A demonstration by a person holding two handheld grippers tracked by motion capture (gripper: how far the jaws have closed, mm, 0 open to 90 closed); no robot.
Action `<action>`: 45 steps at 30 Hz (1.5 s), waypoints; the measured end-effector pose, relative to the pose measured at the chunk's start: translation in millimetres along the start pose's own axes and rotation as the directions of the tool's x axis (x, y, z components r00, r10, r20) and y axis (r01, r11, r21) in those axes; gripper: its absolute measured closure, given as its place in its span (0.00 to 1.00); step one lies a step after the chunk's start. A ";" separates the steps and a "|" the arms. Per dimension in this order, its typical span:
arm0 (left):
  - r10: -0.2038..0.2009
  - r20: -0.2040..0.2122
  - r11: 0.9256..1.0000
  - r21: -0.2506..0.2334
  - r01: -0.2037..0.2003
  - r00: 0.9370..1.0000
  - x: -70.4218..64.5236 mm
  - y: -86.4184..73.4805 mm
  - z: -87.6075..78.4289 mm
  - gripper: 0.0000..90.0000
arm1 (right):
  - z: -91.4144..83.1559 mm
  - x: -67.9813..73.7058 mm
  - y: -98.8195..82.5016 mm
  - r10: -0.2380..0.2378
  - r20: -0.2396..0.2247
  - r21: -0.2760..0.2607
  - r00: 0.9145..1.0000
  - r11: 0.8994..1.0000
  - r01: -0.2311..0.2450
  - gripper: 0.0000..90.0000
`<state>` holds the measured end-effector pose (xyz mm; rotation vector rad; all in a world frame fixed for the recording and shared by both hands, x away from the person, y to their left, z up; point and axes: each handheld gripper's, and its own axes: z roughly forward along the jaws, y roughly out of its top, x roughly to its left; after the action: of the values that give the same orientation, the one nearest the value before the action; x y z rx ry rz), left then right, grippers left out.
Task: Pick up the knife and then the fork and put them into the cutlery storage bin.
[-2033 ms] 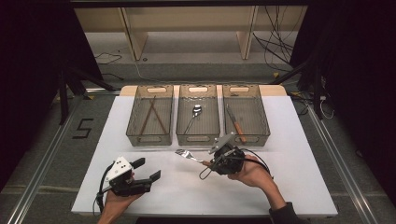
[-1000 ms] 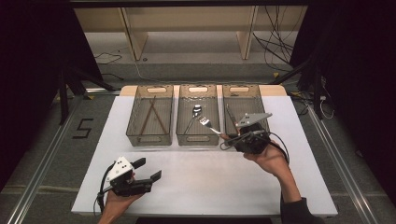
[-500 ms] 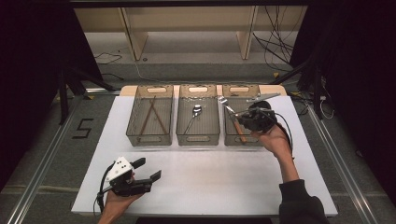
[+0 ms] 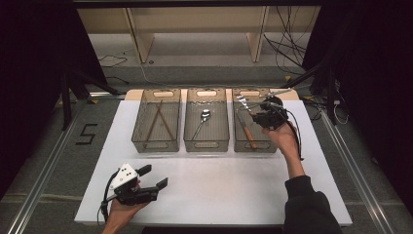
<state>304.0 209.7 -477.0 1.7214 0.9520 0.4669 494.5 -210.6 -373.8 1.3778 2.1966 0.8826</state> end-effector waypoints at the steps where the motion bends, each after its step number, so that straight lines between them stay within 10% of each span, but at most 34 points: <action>1: -0.001 0.000 1.000 0.000 0.001 1.000 0.0 0.0 0.0 0.20 | 1.6 -1.4 0.0 0.006 0.002 0.005 1.000 1.000 -0.006 0.85; 31: -0.001 0.001 1.000 -0.001 0.001 1.000 -0.3 0.2 -0.1 0.20 | 35.1 -9.0 8.2 0.066 0.046 0.071 0.997 0.995 -0.069 0.84; 36: -0.007 0.001 1.000 -0.007 0.007 1.000 -0.4 0.3 0.0 0.20 | 33.3 -8.7 12.9 0.086 -0.009 0.063 0.996 0.994 -0.085 0.51; 45: -0.002 0.002 1.000 -0.003 0.002 1.000 -0.6 0.3 -0.2 0.20 | 18.9 -0.5 17.3 0.047 -0.050 0.021 0.998 0.999 -0.046 0.44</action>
<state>303.7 209.3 -476.6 1.7178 0.9515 0.4647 517.8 -200.0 -375.5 1.4359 2.2254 0.9237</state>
